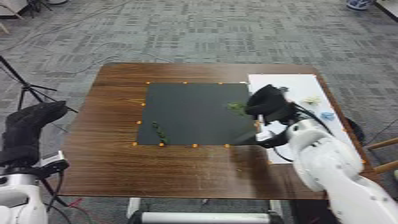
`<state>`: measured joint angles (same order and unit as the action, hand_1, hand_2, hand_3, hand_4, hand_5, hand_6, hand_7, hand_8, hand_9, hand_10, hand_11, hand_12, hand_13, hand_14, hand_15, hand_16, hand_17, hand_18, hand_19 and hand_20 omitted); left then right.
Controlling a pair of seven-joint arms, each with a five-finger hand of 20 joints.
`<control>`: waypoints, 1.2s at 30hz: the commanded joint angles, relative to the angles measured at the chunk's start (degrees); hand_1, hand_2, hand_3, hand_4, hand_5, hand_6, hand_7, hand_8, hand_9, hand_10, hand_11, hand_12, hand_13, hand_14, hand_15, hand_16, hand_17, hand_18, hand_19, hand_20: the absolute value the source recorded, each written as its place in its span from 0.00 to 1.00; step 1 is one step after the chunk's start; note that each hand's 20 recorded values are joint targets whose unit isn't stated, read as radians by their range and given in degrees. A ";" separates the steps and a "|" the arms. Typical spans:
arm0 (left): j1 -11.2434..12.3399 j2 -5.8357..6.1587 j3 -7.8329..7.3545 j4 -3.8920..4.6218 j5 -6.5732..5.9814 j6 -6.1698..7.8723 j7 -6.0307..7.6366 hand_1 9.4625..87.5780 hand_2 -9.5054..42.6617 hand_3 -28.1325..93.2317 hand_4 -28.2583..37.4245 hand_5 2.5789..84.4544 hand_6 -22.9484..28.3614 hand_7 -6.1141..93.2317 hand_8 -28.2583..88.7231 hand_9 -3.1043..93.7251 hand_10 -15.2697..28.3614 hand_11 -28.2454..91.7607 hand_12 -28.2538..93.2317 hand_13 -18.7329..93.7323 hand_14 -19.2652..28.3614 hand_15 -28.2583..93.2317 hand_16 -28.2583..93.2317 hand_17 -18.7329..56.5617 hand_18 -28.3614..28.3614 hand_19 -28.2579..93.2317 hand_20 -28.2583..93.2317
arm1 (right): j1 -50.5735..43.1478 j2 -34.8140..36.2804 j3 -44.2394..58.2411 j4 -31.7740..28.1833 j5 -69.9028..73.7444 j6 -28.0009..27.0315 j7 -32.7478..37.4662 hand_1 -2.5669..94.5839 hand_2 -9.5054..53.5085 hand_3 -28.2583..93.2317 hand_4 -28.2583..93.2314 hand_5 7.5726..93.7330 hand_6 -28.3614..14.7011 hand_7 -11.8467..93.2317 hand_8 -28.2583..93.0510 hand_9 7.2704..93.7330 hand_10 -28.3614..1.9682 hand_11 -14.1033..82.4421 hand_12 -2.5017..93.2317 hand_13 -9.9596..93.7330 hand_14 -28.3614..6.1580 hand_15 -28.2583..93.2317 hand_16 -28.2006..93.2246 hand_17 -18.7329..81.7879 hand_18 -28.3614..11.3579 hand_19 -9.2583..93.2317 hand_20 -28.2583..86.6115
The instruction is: Arrange flowers
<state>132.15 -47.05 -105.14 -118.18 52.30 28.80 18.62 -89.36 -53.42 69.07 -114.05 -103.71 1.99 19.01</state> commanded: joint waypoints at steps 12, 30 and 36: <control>-3.52 -0.34 4.28 0.28 1.32 -1.45 -2.41 0.18 0.26 0.80 0.00 0.67 0.47 0.26 0.17 0.61 0.68 0.41 0.34 0.56 0.76 0.42 0.25 0.34 0.74 0.38 0.41 | 12.28 -16.71 -16.22 14.13 -13.33 -0.81 0.66 0.73 0.00 0.62 0.17 0.80 0.55 0.35 0.35 1.00 0.60 0.34 0.34 1.00 0.75 0.66 0.49 0.88 0.54 1.00 0.57; -5.80 -0.48 6.30 0.84 1.83 -5.39 -4.31 0.19 0.24 0.81 0.00 0.65 0.48 0.26 0.17 0.60 0.68 0.41 0.34 0.55 0.77 0.43 0.25 0.32 0.75 0.38 0.41 | 12.83 -21.12 -14.63 19.91 -14.11 -0.98 2.31 0.68 0.00 0.59 0.20 0.79 0.55 0.32 0.33 0.98 0.59 0.28 0.32 1.00 0.74 0.65 0.48 0.89 0.54 0.99 0.56; -5.52 -0.73 6.18 0.78 2.10 -6.32 -4.63 0.19 0.22 0.81 0.01 0.65 0.48 0.26 0.17 0.59 0.68 0.41 0.34 0.55 0.77 0.44 0.25 0.30 0.76 0.39 0.41 | 12.68 -20.67 -13.90 18.37 -11.81 -1.35 2.40 0.51 0.00 0.65 0.18 0.68 0.58 0.26 0.19 0.92 0.48 0.34 0.22 1.00 0.73 0.64 0.50 0.88 0.53 0.99 0.57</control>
<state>126.51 -47.07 -98.78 -117.30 53.82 23.99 14.75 -77.12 -74.06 54.33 -93.57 -117.14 1.10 21.41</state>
